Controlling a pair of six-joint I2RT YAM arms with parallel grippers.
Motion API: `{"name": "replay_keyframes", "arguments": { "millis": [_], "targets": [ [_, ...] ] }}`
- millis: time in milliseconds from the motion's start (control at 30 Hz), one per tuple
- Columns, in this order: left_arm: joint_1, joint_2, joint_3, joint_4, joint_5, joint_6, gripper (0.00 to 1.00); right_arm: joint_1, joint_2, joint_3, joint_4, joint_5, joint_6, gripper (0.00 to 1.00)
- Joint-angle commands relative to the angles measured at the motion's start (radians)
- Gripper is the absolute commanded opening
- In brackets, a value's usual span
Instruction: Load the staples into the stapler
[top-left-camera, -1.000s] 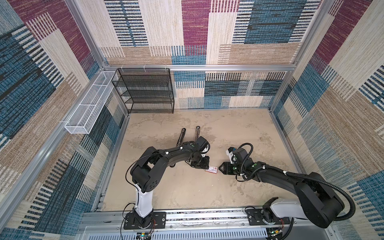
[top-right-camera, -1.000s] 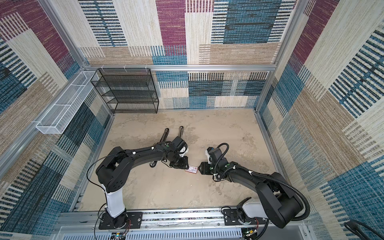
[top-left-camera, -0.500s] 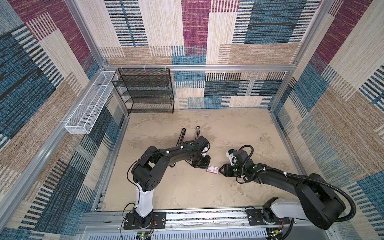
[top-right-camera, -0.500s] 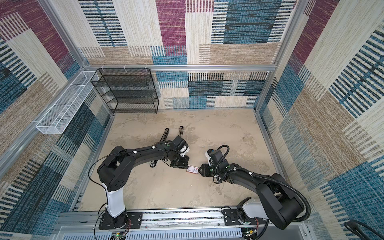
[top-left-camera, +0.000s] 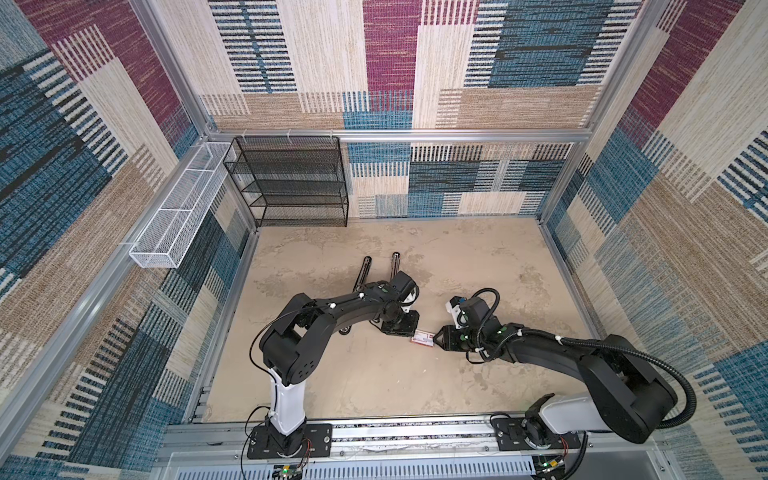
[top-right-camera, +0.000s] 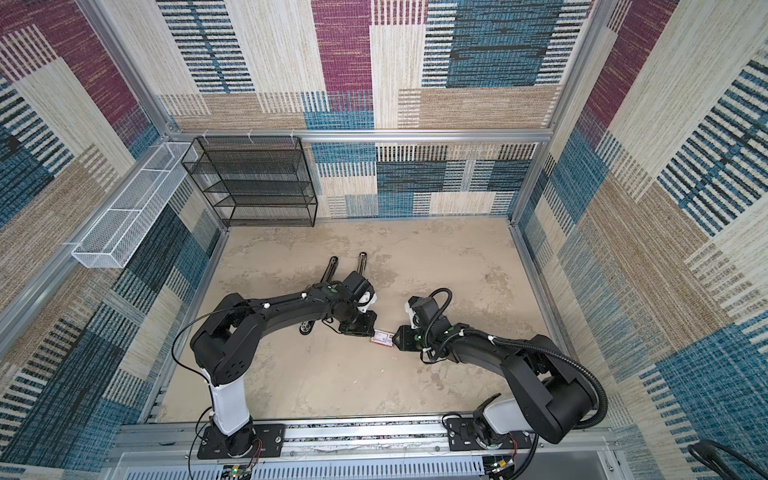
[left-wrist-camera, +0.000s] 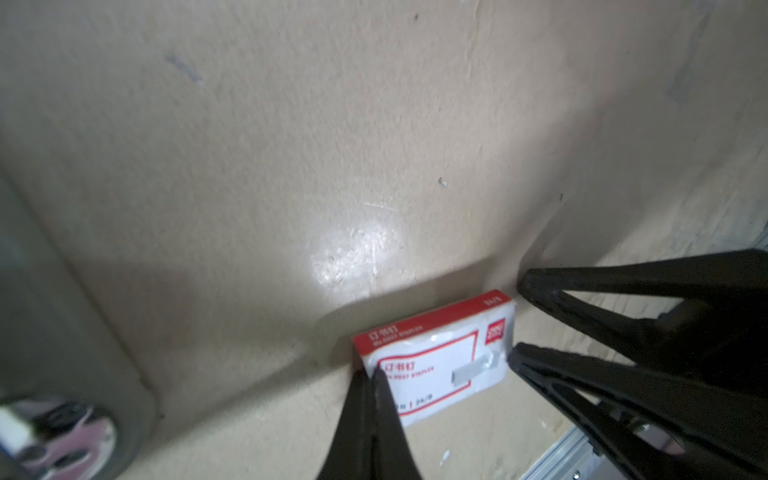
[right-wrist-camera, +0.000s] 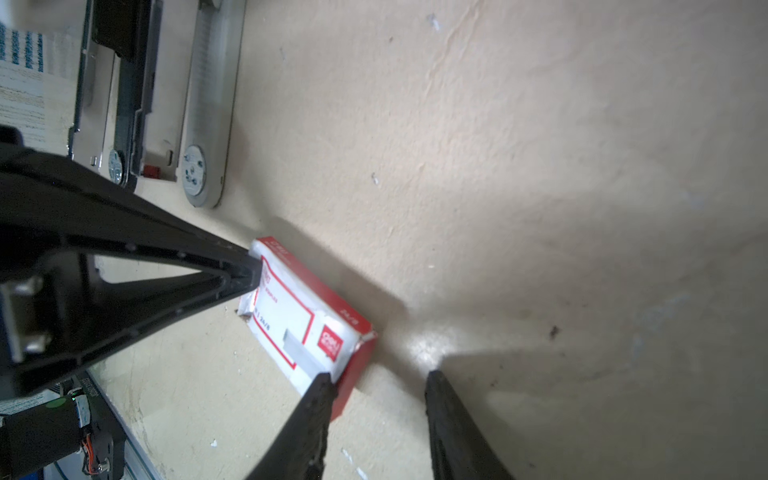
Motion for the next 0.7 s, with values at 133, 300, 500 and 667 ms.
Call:
{"name": "replay_keyframes", "arguments": {
  "millis": [133, 300, 500, 667],
  "targets": [
    [-0.002, -0.001, 0.002, 0.012, 0.021, -0.009, 0.0, 0.023, 0.067, 0.033, -0.097, 0.109, 0.005, 0.36],
    [0.0, -0.007, -0.001, 0.009, 0.012, -0.009, 0.0, 0.024, 0.062, 0.035, -0.145, 0.156, -0.006, 0.29],
    [0.002, -0.009, -0.007, 0.014, 0.008, -0.014, 0.0, 0.024, 0.035, 0.022, -0.187, 0.187, -0.018, 0.25],
    [0.003, -0.007, -0.007, 0.011, 0.006, -0.012, 0.0, 0.027, 0.053, 0.027, -0.203, 0.197, -0.025, 0.24]
  ]
}}
